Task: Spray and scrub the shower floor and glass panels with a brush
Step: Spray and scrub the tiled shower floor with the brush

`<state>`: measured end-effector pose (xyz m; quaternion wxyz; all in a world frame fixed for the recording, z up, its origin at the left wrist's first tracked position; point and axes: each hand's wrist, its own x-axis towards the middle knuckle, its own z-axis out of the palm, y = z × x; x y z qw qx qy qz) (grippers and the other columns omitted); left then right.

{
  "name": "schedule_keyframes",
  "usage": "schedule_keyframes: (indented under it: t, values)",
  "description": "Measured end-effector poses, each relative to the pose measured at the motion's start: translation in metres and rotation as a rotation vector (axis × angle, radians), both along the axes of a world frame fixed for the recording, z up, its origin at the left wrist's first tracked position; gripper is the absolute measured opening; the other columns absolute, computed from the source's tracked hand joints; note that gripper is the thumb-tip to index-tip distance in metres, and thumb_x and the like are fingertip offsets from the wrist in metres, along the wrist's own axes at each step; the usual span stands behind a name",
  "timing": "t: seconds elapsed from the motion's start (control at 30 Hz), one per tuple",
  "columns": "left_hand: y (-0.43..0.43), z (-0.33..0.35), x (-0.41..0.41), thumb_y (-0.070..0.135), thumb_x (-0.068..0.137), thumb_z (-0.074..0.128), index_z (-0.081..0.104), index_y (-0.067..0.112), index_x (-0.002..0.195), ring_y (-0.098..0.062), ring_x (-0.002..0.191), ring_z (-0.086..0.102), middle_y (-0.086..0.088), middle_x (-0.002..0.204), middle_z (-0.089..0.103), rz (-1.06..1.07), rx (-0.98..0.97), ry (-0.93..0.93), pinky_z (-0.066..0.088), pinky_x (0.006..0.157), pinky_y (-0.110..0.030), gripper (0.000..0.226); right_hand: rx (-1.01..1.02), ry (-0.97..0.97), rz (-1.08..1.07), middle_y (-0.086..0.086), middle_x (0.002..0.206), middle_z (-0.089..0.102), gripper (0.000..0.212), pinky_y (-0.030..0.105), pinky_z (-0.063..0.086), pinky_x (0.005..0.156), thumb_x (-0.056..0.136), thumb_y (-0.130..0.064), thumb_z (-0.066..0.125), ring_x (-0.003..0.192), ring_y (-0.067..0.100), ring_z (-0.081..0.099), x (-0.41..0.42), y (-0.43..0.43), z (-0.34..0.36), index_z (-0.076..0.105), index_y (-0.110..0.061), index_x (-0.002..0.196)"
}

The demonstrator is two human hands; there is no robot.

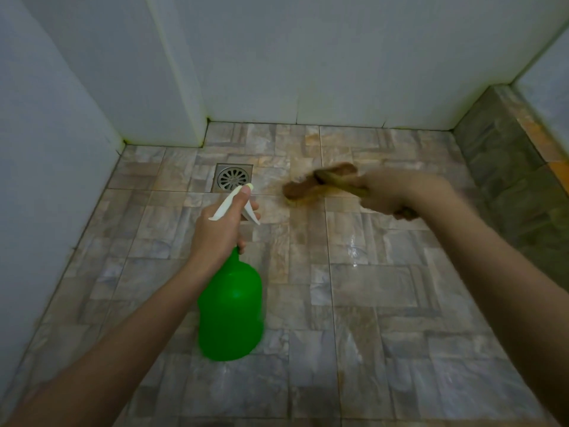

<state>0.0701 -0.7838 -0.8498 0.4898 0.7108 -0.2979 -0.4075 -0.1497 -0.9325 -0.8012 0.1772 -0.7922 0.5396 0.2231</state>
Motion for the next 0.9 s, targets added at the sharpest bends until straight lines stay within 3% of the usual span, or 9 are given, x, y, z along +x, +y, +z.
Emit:
schedule_keyframes:
  t: [0.1,0.2,0.27,0.4,0.47,0.6,0.7,0.8,0.9]
  values:
    - [0.004,0.003,0.000,0.054,0.096,0.056,0.074,0.033,0.082,-0.034,0.065,0.062,-0.002,0.089,0.078,0.022,-0.001,-0.011,0.047,0.048,-0.029,0.031,-0.103,-0.110,0.144,0.008,0.101,0.055,0.070,0.028,0.050,0.044,0.098,-0.011,0.040,0.063,0.022,0.061,0.017,-0.010,-0.037,0.010,-0.050,0.148]
    - [0.010,0.001,0.001,0.056,0.097,0.054,0.076,0.027,0.078,-0.024,0.049,0.057,-0.004,0.088,0.078,0.028,0.001,-0.057,0.048,0.053,-0.033,0.041,-0.011,-0.014,0.150,0.009,0.092,0.058,0.066,0.027,0.050,0.042,0.094,-0.012,0.050,0.057,0.020,0.058,0.011,-0.035,-0.014,0.025,-0.047,0.146]
    - [0.013,0.005,0.004,0.056,0.097,0.052,0.076,0.034,0.074,-0.020,0.043,0.053,0.000,0.087,0.078,0.044,-0.021,-0.053,0.048,0.053,-0.032,0.039,0.025,0.046,0.145,0.009,0.083,0.060,0.066,0.024,0.045,0.040,0.093,-0.018,0.058,0.052,0.017,0.054,0.017,-0.030,0.002,0.028,-0.045,0.146]
    - [0.010,0.018,0.012,0.055,0.098,0.051,0.070,0.054,0.057,-0.018,0.044,0.050,0.011,0.085,0.078,0.069,-0.041,-0.027,0.046,0.051,-0.028,0.045,-0.040,-0.136,0.209,0.007,0.104,0.052,0.070,0.021,0.041,0.038,0.097,-0.017,0.053,0.058,0.016,0.055,0.061,-0.011,-0.026,0.015,-0.042,0.150]
    - [0.012,0.018,0.014,0.056,0.098,0.051,0.069,0.050,0.059,-0.019,0.045,0.050,0.010,0.088,0.078,0.082,-0.041,-0.028,0.046,0.053,-0.029,0.043,-0.047,-0.157,0.207,0.005,0.097,0.048,0.069,0.021,0.040,0.036,0.098,-0.013,0.049,0.057,0.017,0.055,0.072,-0.012,-0.029,0.015,-0.042,0.150]
    - [0.021,0.012,0.019,0.057,0.097,0.051,0.072,0.042,0.071,-0.017,0.040,0.049,0.007,0.091,0.078,0.082,-0.024,-0.041,0.046,0.051,-0.028,0.037,0.013,-0.013,0.158,0.009,0.082,0.054,0.064,0.024,0.047,0.041,0.092,-0.003,0.050,0.057,0.020,0.057,0.052,-0.003,-0.003,0.033,-0.037,0.144]
    - [0.022,0.009,0.026,0.055,0.097,0.052,0.073,0.027,0.083,-0.016,0.037,0.048,0.006,0.087,0.078,0.107,-0.021,-0.022,0.045,0.045,-0.026,0.038,0.006,-0.067,0.046,0.009,0.086,0.053,0.064,0.022,0.043,0.037,0.095,-0.007,0.047,0.056,0.019,0.057,0.047,0.006,-0.012,0.027,-0.040,0.147]
    - [0.020,0.005,0.027,0.054,0.098,0.051,0.072,0.029,0.080,-0.017,0.038,0.049,0.004,0.091,0.078,0.084,-0.028,-0.029,0.046,0.047,-0.028,0.037,-0.037,-0.183,0.041,0.007,0.086,0.050,0.062,0.021,0.039,0.036,0.099,-0.014,0.043,0.054,0.019,0.054,0.054,-0.015,-0.028,0.019,-0.043,0.149]
    - [0.017,0.004,0.029,0.057,0.098,0.050,0.072,0.032,0.069,-0.016,0.038,0.050,0.005,0.097,0.077,0.065,-0.018,-0.053,0.047,0.054,-0.031,0.044,0.051,-0.136,0.008,0.013,0.083,0.058,0.057,0.023,0.042,0.039,0.099,-0.013,0.042,0.054,0.020,0.053,0.037,-0.016,-0.011,0.029,-0.041,0.146]
